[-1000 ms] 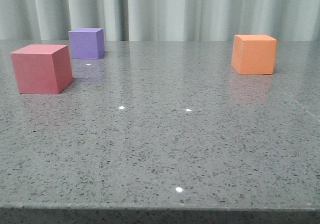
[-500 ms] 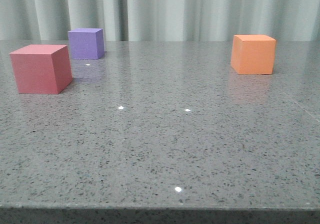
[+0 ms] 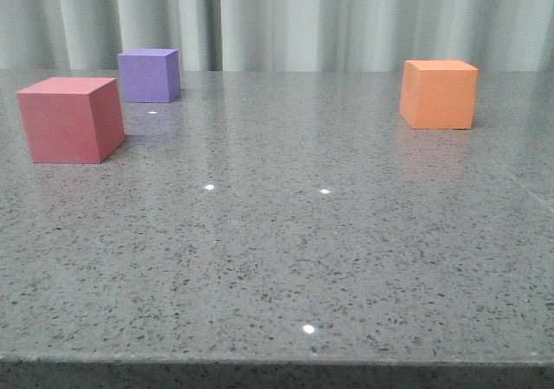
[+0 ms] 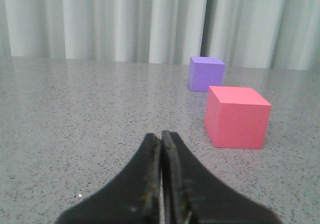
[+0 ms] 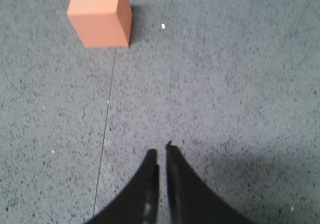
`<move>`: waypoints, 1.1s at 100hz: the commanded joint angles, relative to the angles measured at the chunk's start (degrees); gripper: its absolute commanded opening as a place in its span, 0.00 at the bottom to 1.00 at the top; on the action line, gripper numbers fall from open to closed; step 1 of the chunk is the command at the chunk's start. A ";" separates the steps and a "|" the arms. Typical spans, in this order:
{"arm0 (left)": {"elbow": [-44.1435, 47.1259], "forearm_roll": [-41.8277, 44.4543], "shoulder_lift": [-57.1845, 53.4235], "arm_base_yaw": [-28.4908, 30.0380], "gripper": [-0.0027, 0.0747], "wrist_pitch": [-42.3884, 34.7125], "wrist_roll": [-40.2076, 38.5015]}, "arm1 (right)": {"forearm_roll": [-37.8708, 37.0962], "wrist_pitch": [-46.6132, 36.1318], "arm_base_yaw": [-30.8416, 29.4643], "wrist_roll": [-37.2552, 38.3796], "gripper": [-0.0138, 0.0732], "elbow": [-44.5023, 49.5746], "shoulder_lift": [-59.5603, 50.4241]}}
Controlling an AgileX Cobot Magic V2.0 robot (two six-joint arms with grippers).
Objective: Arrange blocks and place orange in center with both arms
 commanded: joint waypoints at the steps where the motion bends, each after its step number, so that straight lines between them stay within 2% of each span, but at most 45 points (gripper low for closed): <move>1: 2.42 -0.04 -2.11 -0.04 0.01 -4.85 -0.50 | 0.37 -1.45 -0.43 -0.29 0.47 -2.14 0.27; 2: 2.42 -0.04 -2.11 -0.04 0.01 -4.85 -0.50 | 0.37 -1.37 -0.43 -0.29 0.47 -2.14 0.27; 12: 2.42 -0.04 -2.11 -0.04 0.01 -4.85 -0.50 | 0.37 -0.65 -0.43 -0.29 0.77 -2.14 0.27; 21: 2.42 -0.04 -2.11 -0.04 0.01 -4.85 -0.50 | 0.43 -0.79 -0.43 -0.29 0.93 -2.14 0.27; 29: 2.42 -0.04 -2.11 -0.04 0.01 -4.85 -0.50 | 0.85 -0.79 -0.43 -0.29 0.90 -2.14 0.27; 57: 2.42 -0.04 -2.11 -0.04 0.01 -4.85 -0.50 | 3.67 -2.71 0.37 -0.29 0.90 -5.37 3.08; 93: 2.42 -0.04 -2.11 -0.04 0.01 -4.85 -0.50 | 3.84 -5.52 6.25 -0.29 0.90 -18.80 23.16; 110: 2.42 -0.04 -2.11 -0.04 0.01 -4.85 -0.50 | 3.84 -5.47 6.90 -0.29 0.90 -27.24 32.85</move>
